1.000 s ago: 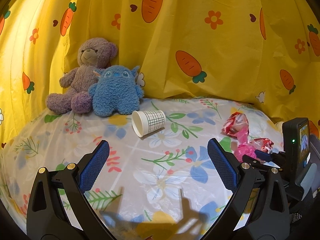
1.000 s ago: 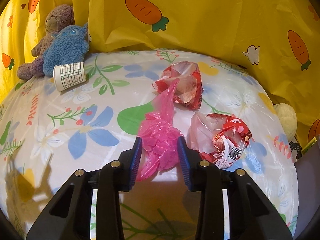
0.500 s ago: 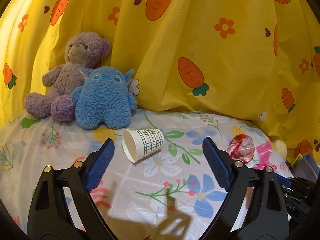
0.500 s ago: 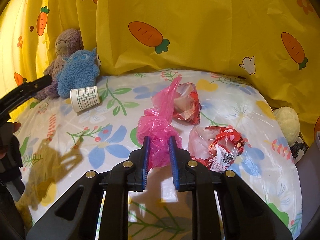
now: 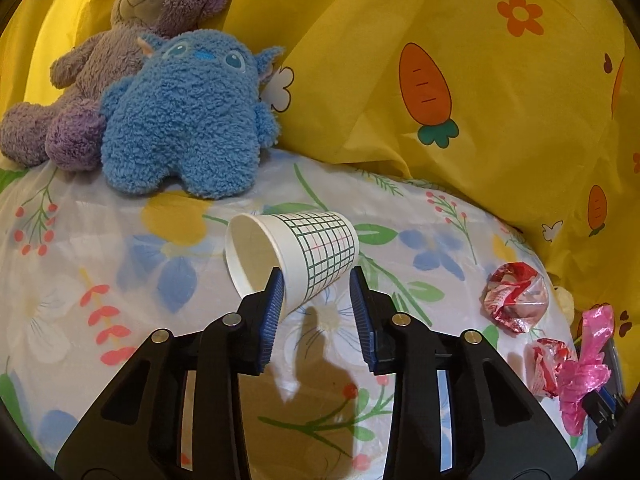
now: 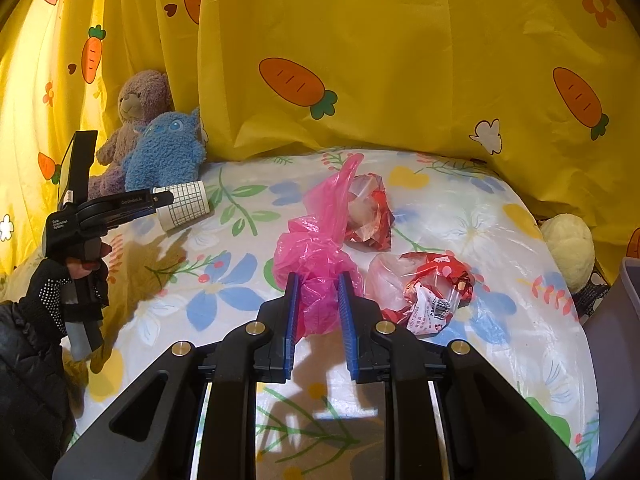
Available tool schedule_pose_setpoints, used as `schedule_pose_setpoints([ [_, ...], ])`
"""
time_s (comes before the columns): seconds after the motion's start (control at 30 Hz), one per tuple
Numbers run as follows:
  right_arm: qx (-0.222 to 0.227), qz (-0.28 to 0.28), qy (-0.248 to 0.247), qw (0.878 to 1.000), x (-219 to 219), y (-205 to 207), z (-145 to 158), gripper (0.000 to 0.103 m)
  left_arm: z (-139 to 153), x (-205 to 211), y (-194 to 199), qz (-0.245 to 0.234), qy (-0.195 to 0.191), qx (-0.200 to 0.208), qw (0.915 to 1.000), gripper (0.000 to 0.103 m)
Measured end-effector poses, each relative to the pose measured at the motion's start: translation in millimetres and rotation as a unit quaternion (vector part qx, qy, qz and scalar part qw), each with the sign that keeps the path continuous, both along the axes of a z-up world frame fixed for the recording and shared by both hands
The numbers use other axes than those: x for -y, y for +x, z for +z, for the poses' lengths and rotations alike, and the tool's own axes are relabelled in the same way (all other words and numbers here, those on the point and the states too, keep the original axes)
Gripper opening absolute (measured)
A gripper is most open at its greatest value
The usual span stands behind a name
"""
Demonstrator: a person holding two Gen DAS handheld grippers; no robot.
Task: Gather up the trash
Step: 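Grasp pink bag with right gripper while left gripper grasps the last grid cup, then carry the grid cup and pink bag over the grey bin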
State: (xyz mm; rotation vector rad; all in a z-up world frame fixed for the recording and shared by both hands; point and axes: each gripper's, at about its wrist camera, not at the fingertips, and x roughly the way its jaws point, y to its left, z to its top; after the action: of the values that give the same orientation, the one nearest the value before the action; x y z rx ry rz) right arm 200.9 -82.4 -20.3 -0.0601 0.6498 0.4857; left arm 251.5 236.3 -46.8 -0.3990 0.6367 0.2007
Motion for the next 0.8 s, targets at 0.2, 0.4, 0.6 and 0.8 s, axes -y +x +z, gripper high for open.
schedule_pose_setpoints([
  [0.2, -0.002, -0.002, 0.001, 1.0, 1, 0, 0, 0.021, -5, 5, 6, -0.021, -0.003, -0.003, 0.9998, 0.002],
  [0.4, 0.007, 0.001, 0.006, 1.0, 3, -9, 5, 0.021, 15, 28, -15, -0.031, 0.006, 0.029, 0.9991, 0.002],
  [0.6, 0.019, -0.004, 0.007, 1.0, 12, -23, 14, 0.021, 48, 77, -50, -0.064, 0.012, 0.074, 0.9951, 0.002],
  [0.8, 0.031, -0.019, 0.014, 0.999, 30, -43, 21, 0.021, 59, 123, -80, -0.099, 0.012, 0.102, 0.9898, 0.002],
])
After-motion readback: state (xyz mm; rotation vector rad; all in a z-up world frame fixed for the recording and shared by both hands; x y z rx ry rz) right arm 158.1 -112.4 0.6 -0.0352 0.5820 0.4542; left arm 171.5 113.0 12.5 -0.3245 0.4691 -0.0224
